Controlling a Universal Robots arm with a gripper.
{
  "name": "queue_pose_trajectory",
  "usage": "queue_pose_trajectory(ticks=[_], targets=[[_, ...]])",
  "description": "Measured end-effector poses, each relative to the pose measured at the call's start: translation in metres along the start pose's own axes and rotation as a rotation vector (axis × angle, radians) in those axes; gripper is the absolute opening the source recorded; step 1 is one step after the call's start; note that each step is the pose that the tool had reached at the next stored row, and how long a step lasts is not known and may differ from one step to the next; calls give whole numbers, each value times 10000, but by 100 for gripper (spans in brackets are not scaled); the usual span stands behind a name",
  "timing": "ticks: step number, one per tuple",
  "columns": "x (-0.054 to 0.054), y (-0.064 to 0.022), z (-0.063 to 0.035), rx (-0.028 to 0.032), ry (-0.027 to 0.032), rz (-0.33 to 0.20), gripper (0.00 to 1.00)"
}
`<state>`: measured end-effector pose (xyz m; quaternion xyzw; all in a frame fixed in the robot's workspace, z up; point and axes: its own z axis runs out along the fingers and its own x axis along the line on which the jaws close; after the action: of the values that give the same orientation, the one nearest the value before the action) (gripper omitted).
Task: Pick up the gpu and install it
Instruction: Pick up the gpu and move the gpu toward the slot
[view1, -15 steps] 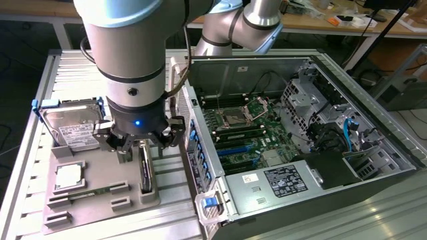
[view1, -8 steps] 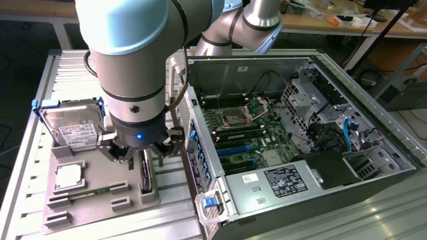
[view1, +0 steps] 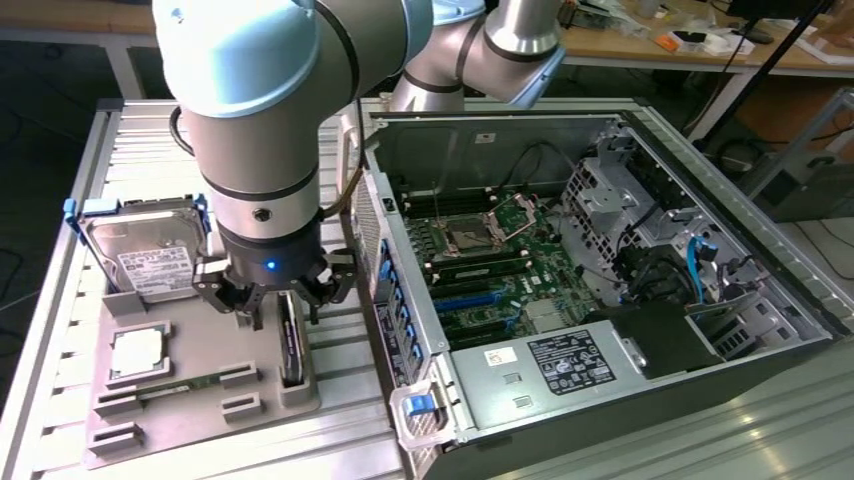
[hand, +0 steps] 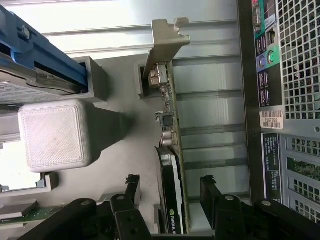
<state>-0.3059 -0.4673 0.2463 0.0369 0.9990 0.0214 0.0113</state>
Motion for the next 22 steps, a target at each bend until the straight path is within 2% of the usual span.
queue_pose_trajectory(ticks=[11, 12, 22], targets=[[1, 1, 1, 1, -2, 1, 58], [0, 1, 2, 1, -3, 1, 51], [1, 1, 2, 1, -3, 1, 51]])
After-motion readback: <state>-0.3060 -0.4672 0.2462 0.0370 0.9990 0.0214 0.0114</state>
